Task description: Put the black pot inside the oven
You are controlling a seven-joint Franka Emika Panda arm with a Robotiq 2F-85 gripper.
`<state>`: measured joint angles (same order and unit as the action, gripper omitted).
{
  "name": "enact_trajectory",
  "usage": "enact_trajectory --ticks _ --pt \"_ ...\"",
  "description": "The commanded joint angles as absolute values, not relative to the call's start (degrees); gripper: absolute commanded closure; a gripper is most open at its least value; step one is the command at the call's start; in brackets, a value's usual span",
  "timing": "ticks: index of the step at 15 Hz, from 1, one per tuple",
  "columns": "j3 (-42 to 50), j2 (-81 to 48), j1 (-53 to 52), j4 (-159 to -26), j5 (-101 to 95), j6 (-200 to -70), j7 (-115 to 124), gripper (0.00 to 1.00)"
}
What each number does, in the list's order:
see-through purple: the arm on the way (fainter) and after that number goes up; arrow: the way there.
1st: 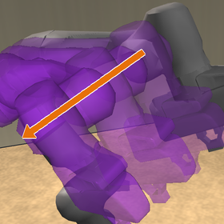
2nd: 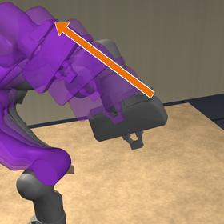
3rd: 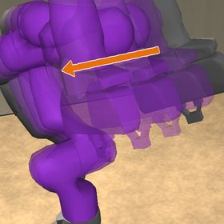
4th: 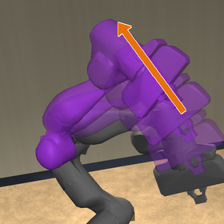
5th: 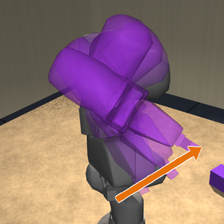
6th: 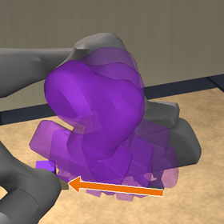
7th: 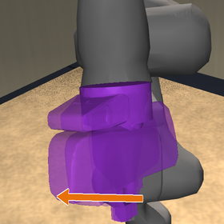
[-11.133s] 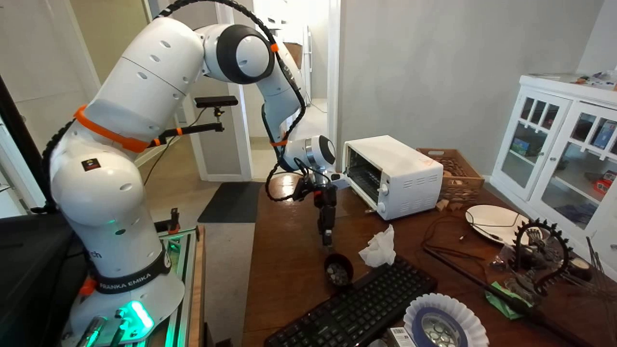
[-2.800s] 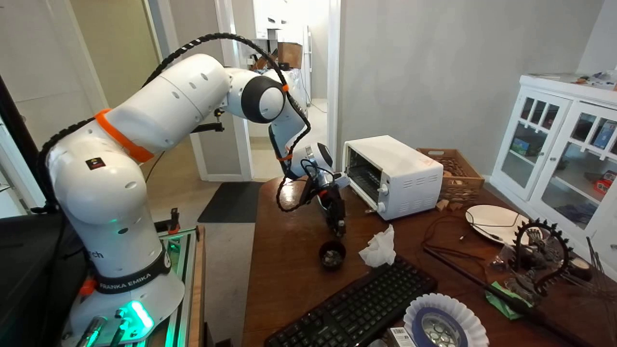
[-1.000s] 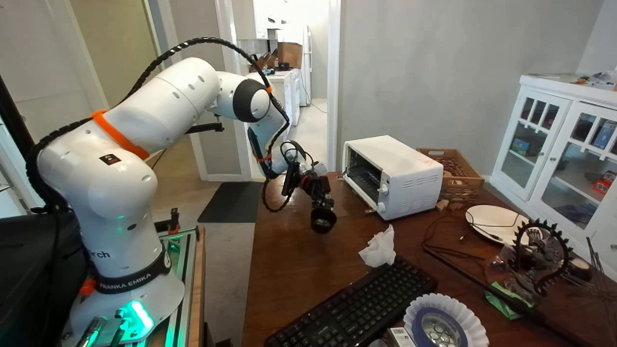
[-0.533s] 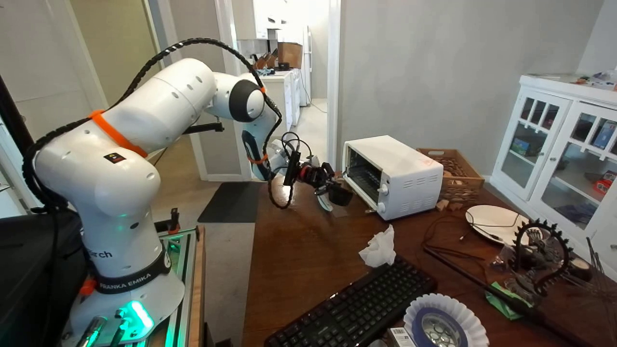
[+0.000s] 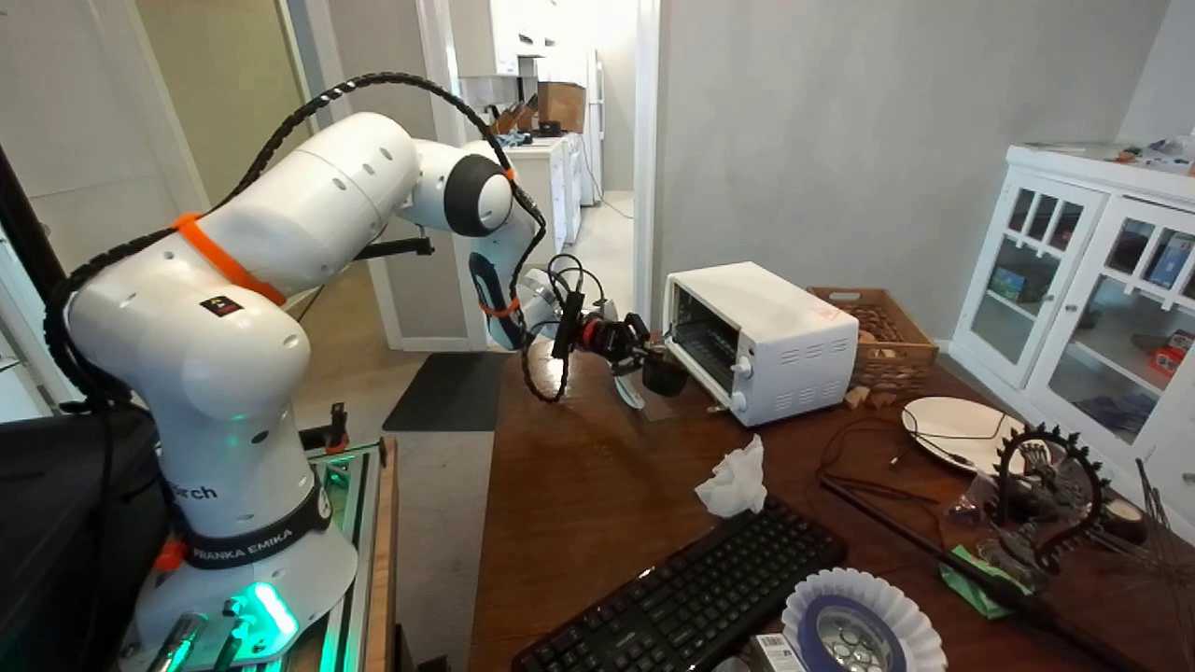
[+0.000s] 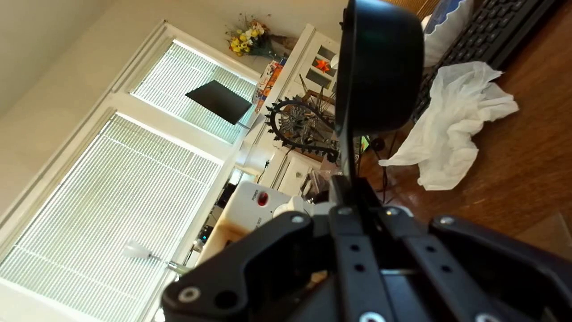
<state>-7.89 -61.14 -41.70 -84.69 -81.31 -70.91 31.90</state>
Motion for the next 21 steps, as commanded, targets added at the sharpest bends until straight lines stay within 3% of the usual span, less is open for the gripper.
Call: enact_trajectory --ticks 1,10,21 --pt "-8.9 -61.5 -41.0 -84.2 -82.0 -70.2 31.8 0.93" --pt "-8.1 -63.2 -41.7 -80.7 -85.7 -71.9 29.5 0.98" --pt "-7.8 -64.2 -39.8 -74.2 -103.3 -89.1 21.4 0.98"
